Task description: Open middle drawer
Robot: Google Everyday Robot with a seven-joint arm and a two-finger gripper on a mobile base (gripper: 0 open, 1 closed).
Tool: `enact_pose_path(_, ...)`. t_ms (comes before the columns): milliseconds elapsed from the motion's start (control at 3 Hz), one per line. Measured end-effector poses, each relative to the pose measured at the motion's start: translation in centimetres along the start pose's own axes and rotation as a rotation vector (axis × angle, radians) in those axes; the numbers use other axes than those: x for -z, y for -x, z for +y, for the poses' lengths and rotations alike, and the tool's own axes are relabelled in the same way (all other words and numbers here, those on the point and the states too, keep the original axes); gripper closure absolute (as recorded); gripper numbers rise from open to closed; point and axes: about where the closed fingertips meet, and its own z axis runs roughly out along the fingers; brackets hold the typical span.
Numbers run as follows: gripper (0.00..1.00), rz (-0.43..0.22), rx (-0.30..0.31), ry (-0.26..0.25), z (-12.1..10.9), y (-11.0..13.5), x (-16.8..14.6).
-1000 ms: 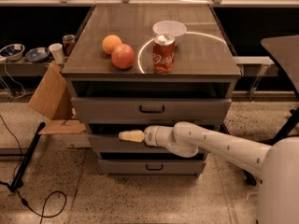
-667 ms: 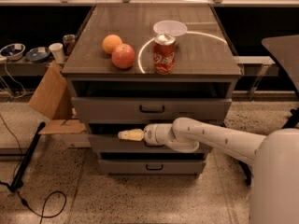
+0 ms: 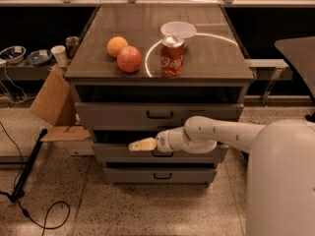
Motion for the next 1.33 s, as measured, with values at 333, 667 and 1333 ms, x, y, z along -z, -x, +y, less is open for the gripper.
enact_pose_path(333,0.00,0.011,-0.005,0.002,0.14,-0.02,0.26)
enact_pose_path(667,0.00,0.028,-0.014,0.003,0.07,-0.29,0.39)
enact_pose_path(1333,0.00,0.088,-0.026,0.007,0.66,-0.79,0.46)
